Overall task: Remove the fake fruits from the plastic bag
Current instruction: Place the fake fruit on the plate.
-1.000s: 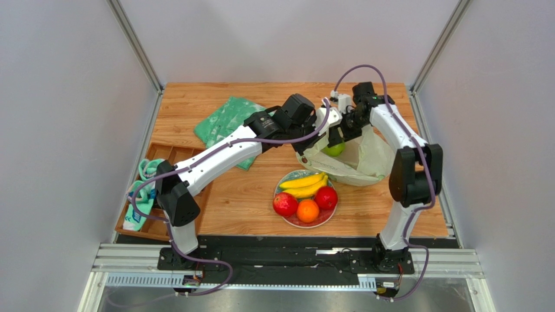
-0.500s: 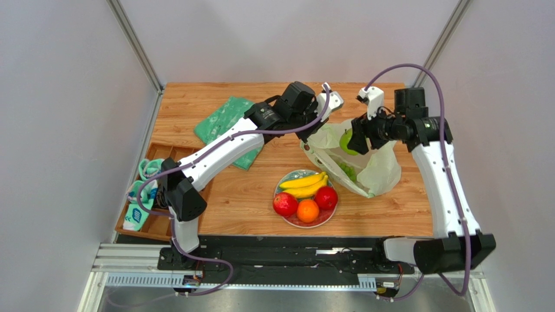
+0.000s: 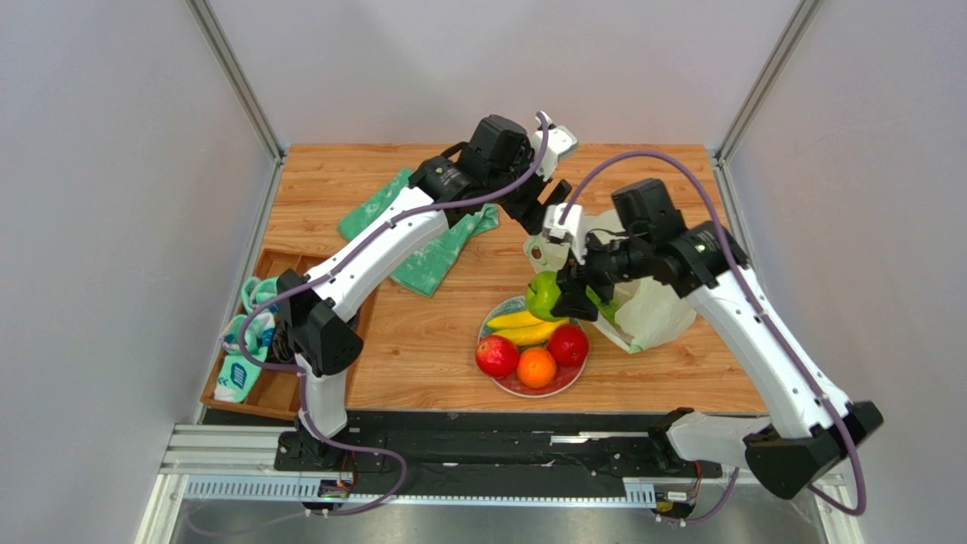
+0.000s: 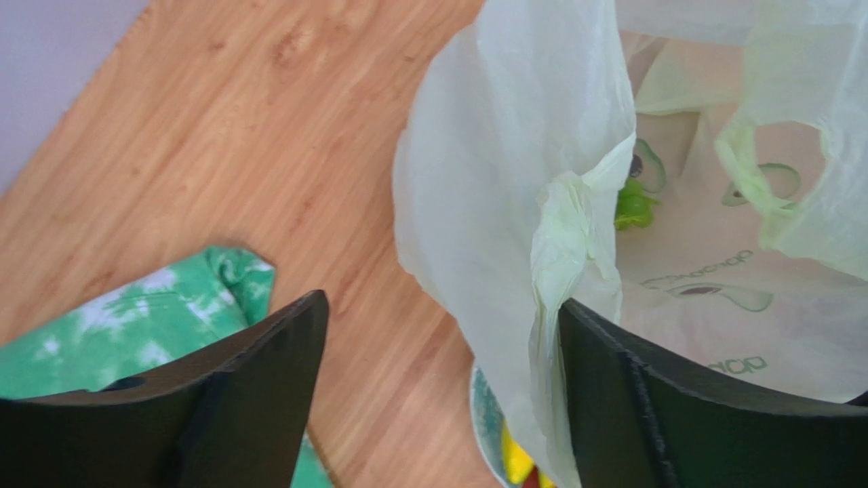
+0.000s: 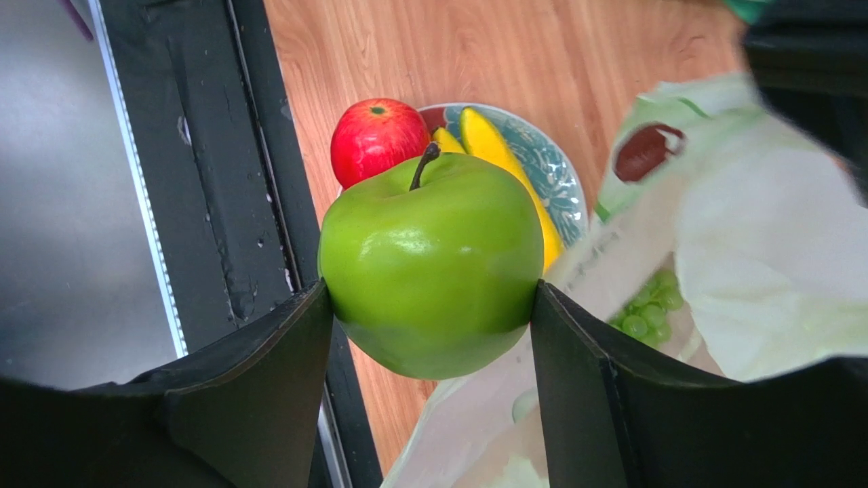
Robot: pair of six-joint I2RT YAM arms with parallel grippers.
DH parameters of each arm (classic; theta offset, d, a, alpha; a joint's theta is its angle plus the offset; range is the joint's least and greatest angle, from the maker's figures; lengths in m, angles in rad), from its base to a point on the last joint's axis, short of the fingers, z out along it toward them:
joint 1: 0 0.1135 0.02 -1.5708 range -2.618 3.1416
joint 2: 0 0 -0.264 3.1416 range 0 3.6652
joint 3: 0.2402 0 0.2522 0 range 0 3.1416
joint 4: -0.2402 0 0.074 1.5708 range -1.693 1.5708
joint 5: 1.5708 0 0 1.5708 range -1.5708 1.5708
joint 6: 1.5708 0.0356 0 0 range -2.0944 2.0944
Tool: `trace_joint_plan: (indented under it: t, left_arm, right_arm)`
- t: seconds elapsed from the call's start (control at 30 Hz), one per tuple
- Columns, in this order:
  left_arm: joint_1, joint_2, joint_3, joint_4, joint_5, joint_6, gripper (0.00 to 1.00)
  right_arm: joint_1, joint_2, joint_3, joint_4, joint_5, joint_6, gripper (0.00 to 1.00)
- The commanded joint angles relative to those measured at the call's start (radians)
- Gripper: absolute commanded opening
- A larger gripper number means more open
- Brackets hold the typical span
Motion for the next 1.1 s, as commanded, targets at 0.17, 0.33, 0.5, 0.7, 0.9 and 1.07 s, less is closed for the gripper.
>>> trace_joint_plan:
  t: [0.17, 0.33, 0.5, 0.7, 0.9, 1.07]
  left_arm:
    - [0.065, -0.243, -0.062, 0.019, -0.154, 0.086, 0.93]
    - [0.101, -0.387, -0.197, 0.012, -0.184, 0.156, 0.92]
    - [0.135, -0.464, -0.29, -0.001, -0.169, 0.165, 0.92]
    - [0.158, -0.484, -0.316, -0.012, -0.126, 0.157, 0.92]
    - [0.158, -0.481, -0.318, -0.012, -0.086, 0.149, 0.91]
    - [0.158, -0.47, -0.321, -0.011, -0.071, 0.139, 0.91]
  right_arm:
    - [0.144, 0.152, 0.003, 0.126, 0.078, -0.136, 0.38]
    - [0.153, 0.285, -0.034, 0.203, 0.184, -0.105, 0.34]
    - [0.153, 0.386, -0.04, 0.27, 0.287, -0.097, 0.33]
    - [0.153, 0.485, -0.027, 0.343, 0.408, -0.09, 0.33]
    - [0.155, 0.537, -0.021, 0.352, 0.443, -0.096, 0.35]
    - [0.175, 0.531, -0.042, 0.318, 0.434, -0.103, 0.36]
